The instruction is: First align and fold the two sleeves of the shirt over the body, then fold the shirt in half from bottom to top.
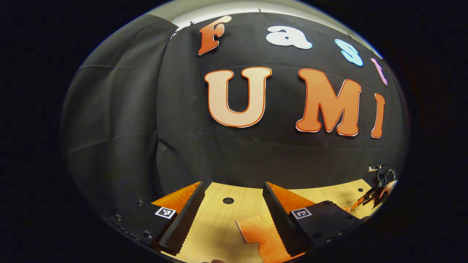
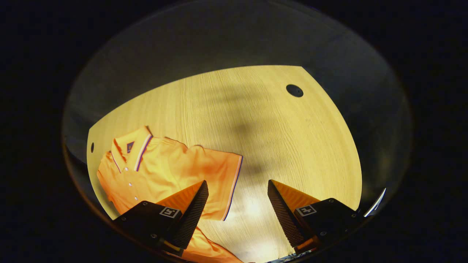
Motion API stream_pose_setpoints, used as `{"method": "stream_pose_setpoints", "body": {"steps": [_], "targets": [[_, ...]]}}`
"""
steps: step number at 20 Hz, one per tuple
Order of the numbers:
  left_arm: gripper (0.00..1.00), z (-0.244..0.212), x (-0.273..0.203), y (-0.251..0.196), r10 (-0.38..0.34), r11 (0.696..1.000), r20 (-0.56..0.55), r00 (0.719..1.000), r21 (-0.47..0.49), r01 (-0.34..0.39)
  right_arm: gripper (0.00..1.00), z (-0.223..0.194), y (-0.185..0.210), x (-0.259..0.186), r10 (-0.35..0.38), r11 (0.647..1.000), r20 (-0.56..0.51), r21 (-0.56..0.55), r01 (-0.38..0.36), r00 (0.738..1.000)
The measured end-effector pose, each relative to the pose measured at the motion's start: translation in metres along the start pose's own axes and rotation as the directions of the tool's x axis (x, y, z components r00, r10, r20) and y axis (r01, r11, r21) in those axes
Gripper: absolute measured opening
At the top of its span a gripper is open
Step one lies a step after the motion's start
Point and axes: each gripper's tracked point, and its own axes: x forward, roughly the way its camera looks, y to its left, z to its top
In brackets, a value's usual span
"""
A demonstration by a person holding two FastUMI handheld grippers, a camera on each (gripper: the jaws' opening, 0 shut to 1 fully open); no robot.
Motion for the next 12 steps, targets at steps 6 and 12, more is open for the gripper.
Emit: {"method": "stream_pose_setpoints", "body": {"steps": [6,12], "targets": [[0.98,-0.017,0.011,0.01,0.016,1.0,-0.042,0.999,0.003,-0.016,1.0,-0.02,0.001,0.03,-0.013,0.999,-0.091,0.03,0.015,0.996],[0.98,-0.026,0.019,0.013,0.025,1.0,-0.068,0.997,-0.002,-0.025,0.97,-0.025,0.005,0.041,0.001,1.0,-0.126,0.019,0.001,0.992]]}}
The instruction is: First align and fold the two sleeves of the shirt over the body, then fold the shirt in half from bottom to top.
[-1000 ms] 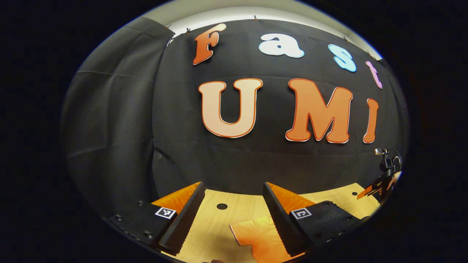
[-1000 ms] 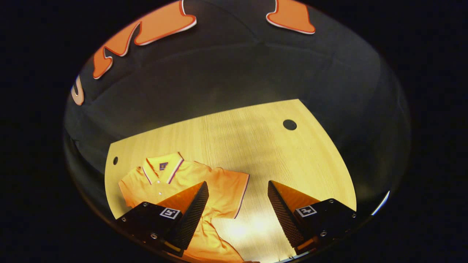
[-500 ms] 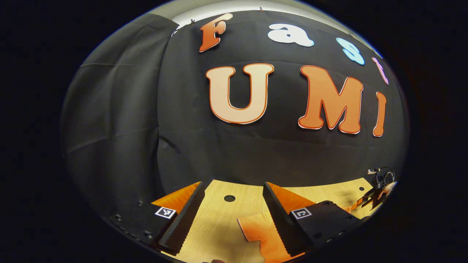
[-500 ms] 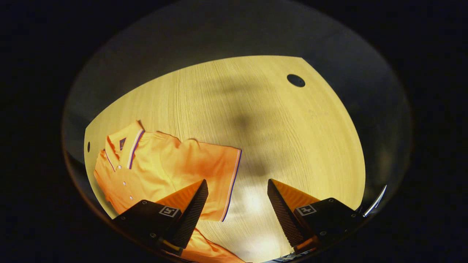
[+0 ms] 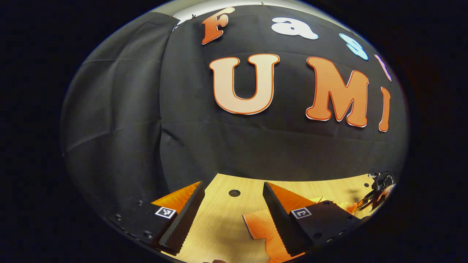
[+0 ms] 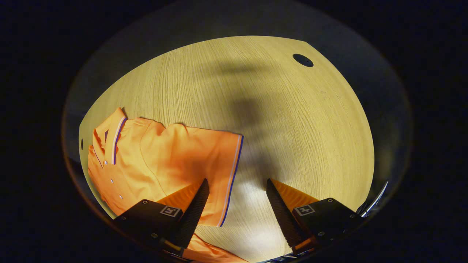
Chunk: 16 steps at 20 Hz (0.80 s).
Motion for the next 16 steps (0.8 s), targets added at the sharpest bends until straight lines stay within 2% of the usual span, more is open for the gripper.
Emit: {"method": "stream_pose_setpoints", "body": {"steps": [2,3,4,5,6,7,8,9,10,11,12,13,14,15,16], "targets": [[0.98,-0.002,0.002,-0.003,-0.004,1.0,-0.01,1.0,-0.006,0.004,0.91,0.0,0.004,-0.001,0.009,1.0,-0.004,0.025,-0.009,1.0],[0.98,-0.003,0.004,-0.004,-0.006,1.0,-0.011,1.0,-0.008,0.006,0.82,-0.001,0.003,-0.001,0.011,0.999,-0.009,0.03,-0.011,1.0],[0.98,-0.004,0.004,-0.005,-0.006,1.0,-0.012,1.0,-0.01,0.006,0.82,-0.001,0.004,-0.001,0.01,0.999,-0.006,0.039,-0.01,1.0],[0.98,-0.003,0.004,-0.005,-0.008,1.0,-0.013,1.0,-0.01,0.007,0.75,-0.001,0.006,-0.001,0.01,0.999,-0.01,0.044,-0.009,1.0],[0.98,-0.005,0.004,-0.007,-0.01,1.0,-0.013,1.0,-0.01,0.01,0.77,-0.002,0.009,-0.001,0.009,0.999,-0.006,0.052,-0.009,1.0],[0.99,-0.005,0.004,-0.009,-0.011,1.0,-0.012,1.0,-0.01,0.011,0.62,-0.003,0.012,0.0,0.008,0.998,-0.004,0.056,-0.008,1.0],[0.98,-0.003,0.003,-0.007,-0.011,1.0,-0.01,1.0,-0.01,0.011,0.61,-0.002,0.015,0.001,0.009,0.998,0.001,0.06,-0.009,1.0],[0.98,-0.002,0.003,-0.006,-0.009,1.0,-0.009,1.0,-0.008,0.009,0.48,-0.001,0.019,0.002,0.009,0.997,0.005,0.071,-0.01,1.0],[0.98,-0.002,0.001,-0.005,-0.008,1.0,-0.008,1.0,-0.007,0.008,0.4,0.001,0.019,0.001,0.012,0.997,0.009,0.081,-0.013,1.0],[0.98,-0.002,0.0,-0.004,-0.009,1.0,-0.009,1.0,-0.008,0.009,0.25,0.0,0.02,0.002,0.017,0.995,0.009,0.095,-0.018,1.0],[0.98,-0.005,-0.002,-0.002,-0.007,1.0,-0.011,1.0,-0.009,0.007,0.16,0.002,0.02,0.0,0.018,0.994,0.013,0.107,-0.019,1.0],[0.98,-0.006,-0.003,0.0,-0.006,1.0,-0.012,1.0,-0.008,0.006,0.08,0.004,0.02,-0.001,0.029,0.994,0.025,0.108,-0.031,0.999],[0.98,-0.007,-0.005,0.002,-0.004,1.0,-0.012,1.0,-0.006,0.004,0.08,0.001,0.021,-0.005,0.057,0.99,0.019,0.13,-0.059,0.998],[0.98,-0.006,-0.006,0.003,-0.003,1.0,-0.012,1.0,-0.002,0.003,0.01,0.003,0.019,-0.006,0.063,0.987,0.022,0.148,-0.066,0.998],[0.98,-0.006,-0.007,0.006,-0.002,1.0,-0.011,1.0,0.002,0.002,0.0,0.004,0.018,-0.008,0.065,0.985,0.026,0.16,-0.068,0.998]]}}
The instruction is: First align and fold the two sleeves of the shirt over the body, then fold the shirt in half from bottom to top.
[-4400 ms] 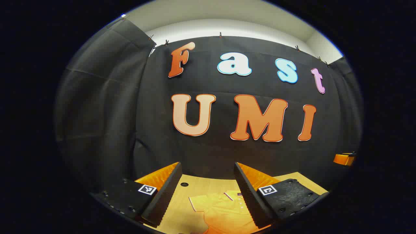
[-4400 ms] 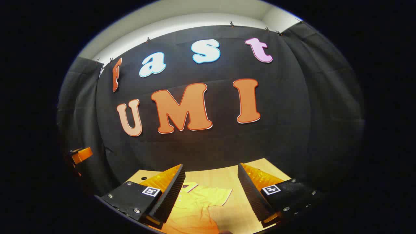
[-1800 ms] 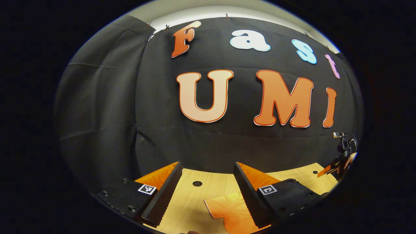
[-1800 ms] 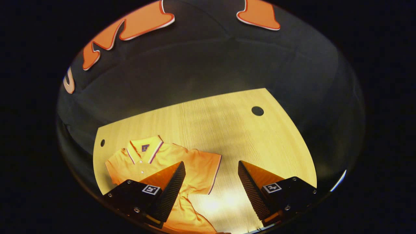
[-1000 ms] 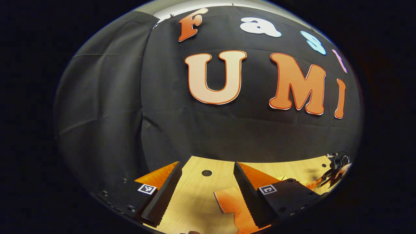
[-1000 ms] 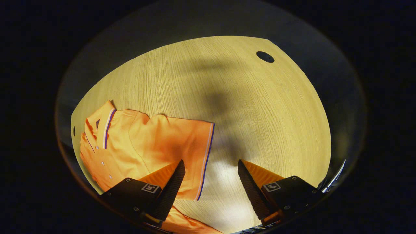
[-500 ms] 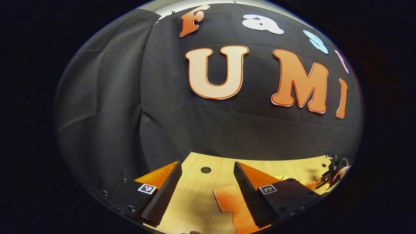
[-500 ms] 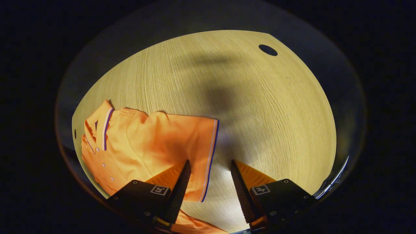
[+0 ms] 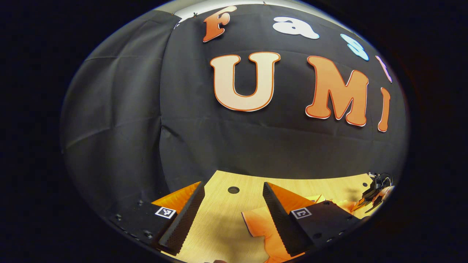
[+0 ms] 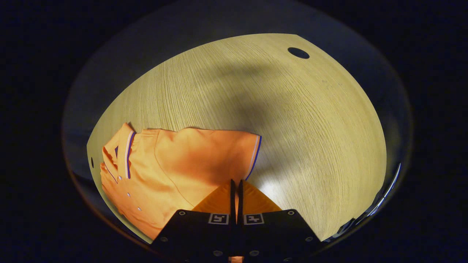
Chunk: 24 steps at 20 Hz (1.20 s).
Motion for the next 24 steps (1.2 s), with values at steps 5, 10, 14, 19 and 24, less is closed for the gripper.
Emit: {"method": "stream_pose_setpoints", "body": {"steps": [5,10,14,19,24], "targets": [[0.98,0.006,-0.008,0.018,0.006,1.0,0.017,1.0,0.006,-0.006,0.0,0.003,0.012,-0.024,0.018,1.0,0.057,-0.008,-0.017,0.998],[0.98,0.007,-0.015,0.031,-0.006,1.0,0.028,1.0,0.002,0.006,0.0,0.006,0.033,-0.06,0.026,0.997,0.115,-0.069,-0.018,0.993],[0.98,0.008,-0.021,0.041,-0.021,1.0,0.038,0.999,0.001,0.021,0.0,0.012,0.069,-0.097,0.072,0.99,0.179,-0.131,-0.049,0.981],[0.98,0.011,-0.031,0.066,-0.015,1.0,0.048,0.999,-0.013,0.016,0.0,0.0,0.125,-0.122,0.125,0.969,0.206,-0.234,-0.075,0.971],[0.98,0.006,-0.04,0.1,0.019,1.0,0.046,0.999,-0.014,-0.018,0.0,-0.025,0.174,-0.12,0.151,0.936,0.188,-0.344,-0.079,0.971]]}}
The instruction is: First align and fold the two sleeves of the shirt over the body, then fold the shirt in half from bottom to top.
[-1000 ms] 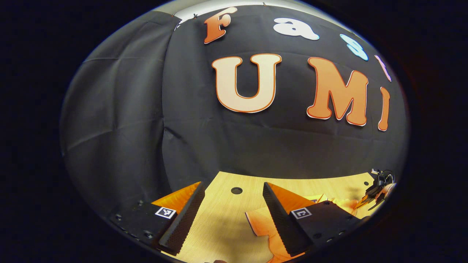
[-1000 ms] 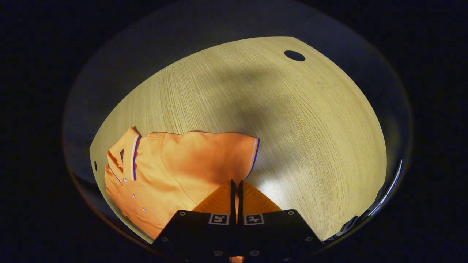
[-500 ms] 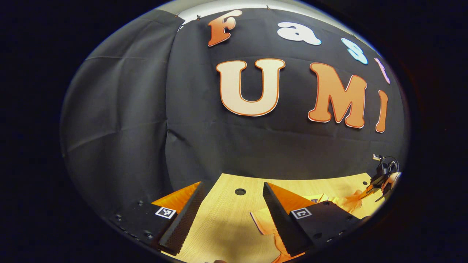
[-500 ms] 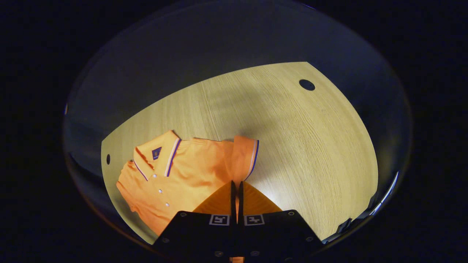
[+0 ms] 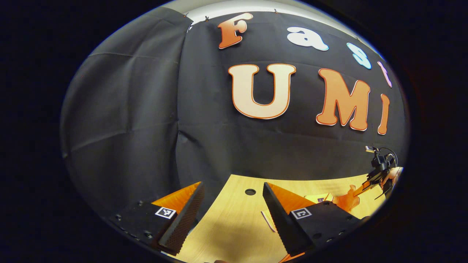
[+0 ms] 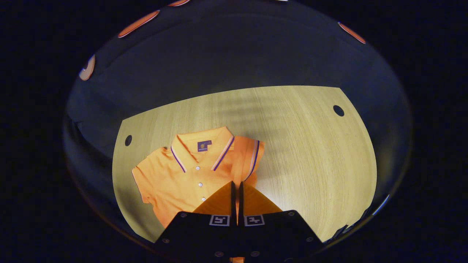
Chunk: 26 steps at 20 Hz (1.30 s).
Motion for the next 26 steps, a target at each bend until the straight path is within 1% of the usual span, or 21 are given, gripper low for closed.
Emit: {"method": "stream_pose_setpoints", "body": {"steps": [4,8,12,15,16,18,19,20,21,26], "targets": [[0.98,-0.011,-0.002,0.026,0.031,0.999,-0.015,0.999,-0.012,-0.031,0.01,-0.009,0.039,0.006,0.036,0.997,-0.027,-0.065,-0.038,0.999],[0.98,-0.015,-0.004,0.046,0.056,0.998,-0.025,0.998,-0.017,-0.056,0.01,-0.019,0.068,0.016,0.067,0.992,-0.059,-0.105,-0.073,0.996],[0.98,-0.022,-0.003,0.052,0.063,0.998,-0.042,0.997,-0.017,-0.064,0.02,-0.033,0.092,0.022,0.127,0.985,-0.11,-0.106,-0.139,0.986],[0.98,-0.023,-0.003,0.05,0.06,0.998,-0.043,0.997,-0.013,-0.061,0.17,-0.037,0.11,0.02,0.188,0.976,-0.121,-0.088,-0.2,0.975],[0.98,-0.023,-0.004,0.048,0.058,0.998,-0.045,0.997,-0.012,-0.059,0.19,-0.037,0.116,0.019,0.204,0.973,-0.119,-0.083,-0.214,0.972],[0.98,-0.024,-0.004,0.043,0.056,0.998,-0.046,0.997,-0.012,-0.056,0.38,-0.036,0.123,0.018,0.221,0.969,-0.11,-0.087,-0.231,0.969],[0.98,-0.023,-0.005,0.042,0.054,0.998,-0.047,0.997,-0.013,-0.055,0.59,-0.034,0.124,0.017,0.223,0.968,-0.103,-0.093,-0.232,0.969],[0.98,-0.023,-0.005,0.039,0.052,0.999,-0.048,0.998,-0.012,-0.052,0.72,-0.035,0.124,0.017,0.221,0.968,-0.097,-0.1,-0.231,0.97],[0.98,-0.024,-0.005,0.037,0.05,0.999,-0.049,0.998,-0.01,-0.05,0.99,-0.037,0.123,0.019,0.22,0.968,-0.096,-0.104,-0.23,0.971],[0.98,-0.031,-0.002,0.021,0.04,0.999,-0.082,0.996,0.003,-0.04,0.99,-0.024,0.12,0.003,0.238,0.964,-0.017,-0.117,-0.238,0.971]]}}
